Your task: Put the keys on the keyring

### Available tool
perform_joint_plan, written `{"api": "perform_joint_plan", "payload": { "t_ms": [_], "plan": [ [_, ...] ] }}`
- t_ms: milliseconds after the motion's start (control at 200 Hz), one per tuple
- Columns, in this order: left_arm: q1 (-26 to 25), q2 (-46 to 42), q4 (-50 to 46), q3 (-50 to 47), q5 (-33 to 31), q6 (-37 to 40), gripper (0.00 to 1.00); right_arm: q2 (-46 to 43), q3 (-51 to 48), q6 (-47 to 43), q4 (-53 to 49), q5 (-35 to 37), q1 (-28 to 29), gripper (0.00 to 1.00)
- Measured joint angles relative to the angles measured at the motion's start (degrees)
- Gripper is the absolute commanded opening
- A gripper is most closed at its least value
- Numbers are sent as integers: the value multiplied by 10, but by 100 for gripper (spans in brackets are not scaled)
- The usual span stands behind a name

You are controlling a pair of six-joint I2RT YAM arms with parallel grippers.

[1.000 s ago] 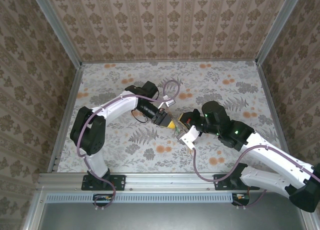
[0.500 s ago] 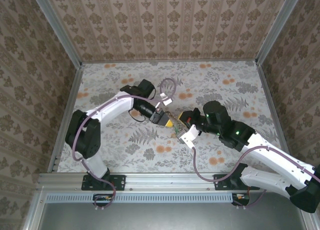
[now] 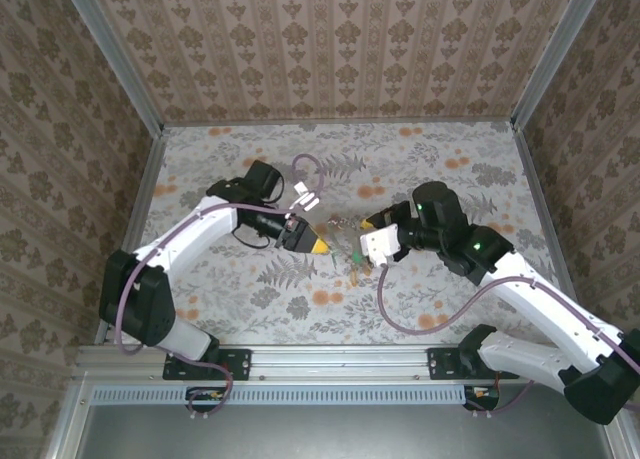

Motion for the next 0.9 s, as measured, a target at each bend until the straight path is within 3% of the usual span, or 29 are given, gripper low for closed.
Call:
{"api": "perform_joint_plan", "payload": {
  "t_ms": [150,260,525,705,900],
  "plan": [
    [63,-37,24,-26,-47,-13,0,32,1,113,-5,-54,-34,0],
    [95,-39,35,-50,-119,-20,0,50,-7,187,5,-87,-56,0],
    [80,-21,128,-143,-272,-28,0,56,-67,317,70,-159,-90,0],
    [71,69,150,-127,-354,-13,4,74,-69,363,98,-178,-102,0],
    [71,143,138,-82,-396,-3,9,101,-72,393,105,-179,-122,0]
  ]
}}
